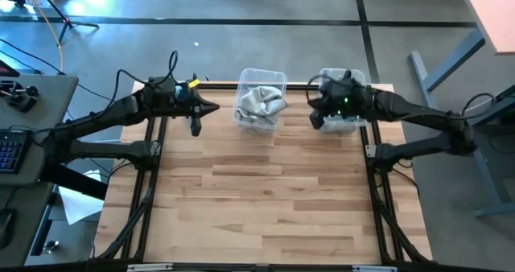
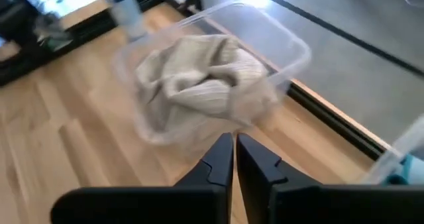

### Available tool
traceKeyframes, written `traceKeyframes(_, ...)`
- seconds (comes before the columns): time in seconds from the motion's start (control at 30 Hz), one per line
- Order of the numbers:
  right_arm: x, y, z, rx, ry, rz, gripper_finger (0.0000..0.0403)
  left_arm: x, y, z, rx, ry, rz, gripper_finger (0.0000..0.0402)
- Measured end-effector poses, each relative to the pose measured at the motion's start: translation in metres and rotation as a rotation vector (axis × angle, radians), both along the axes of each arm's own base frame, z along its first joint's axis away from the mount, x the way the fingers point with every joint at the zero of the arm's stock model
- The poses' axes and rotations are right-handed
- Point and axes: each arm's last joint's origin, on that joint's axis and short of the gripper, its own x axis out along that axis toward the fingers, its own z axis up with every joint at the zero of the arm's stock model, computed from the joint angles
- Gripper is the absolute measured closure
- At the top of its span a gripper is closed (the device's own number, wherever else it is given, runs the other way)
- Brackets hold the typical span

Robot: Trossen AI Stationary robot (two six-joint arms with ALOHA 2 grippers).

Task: Sort microfiber towel by color & place in baskets
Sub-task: Return to Home Position

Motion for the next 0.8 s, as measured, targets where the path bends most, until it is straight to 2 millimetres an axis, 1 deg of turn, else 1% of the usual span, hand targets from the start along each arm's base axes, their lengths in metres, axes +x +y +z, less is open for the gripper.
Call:
traceKeyframes(0.07,0.003,0.011,0.0,-0.035,0.019,0.051,0.0386,0.001,-0.003,0.0,0.002,0.002,-0.018,0.0401)
traceKeyframes(0.17,0.004,0.022,-0.003,-0.045,0.071,0.119,0.0387,0.002,-0.007,0.0,0.001,0.005,-0.041,0.0401)
traceKeyframes(0.27,0.001,0.029,-0.008,-0.047,0.143,0.167,0.0394,0.004,-0.01,0.0,0.001,0.005,-0.058,0.0401)
traceKeyframes(0.33,-0.001,0.031,-0.01,-0.022,0.168,0.161,0.04,0.004,-0.011,0.0,0.002,0.005,-0.064,0.0401)
traceKeyframes(0.43,0.004,0.036,-0.019,-0.001,0.136,0.162,0.0401,0.006,-0.014,-0.002,0.005,0.001,-0.078,0.0401)
traceKeyframes(0.57,0.018,0.049,-0.044,0.001,0.047,0.275,0.0402,0.01,-0.02,-0.022,0.005,-0.012,-0.115,0.0401)
traceKeyframes(0.63,0.022,0.056,-0.058,0.012,-0.002,0.299,0.0402,0.012,-0.024,-0.033,0.0,-0.052,-0.129,0.0401)
traceKeyframes(0.7,0.024,0.062,-0.069,0.014,-0.029,0.32,0.0402,0.012,-0.028,-0.045,-0.008,-0.081,-0.138,0.0401)
traceKeyframes(0.8,0.024,0.071,-0.084,0.007,-0.038,0.359,0.0402,0.006,-0.034,-0.062,-0.009,-0.095,-0.139,0.0401)
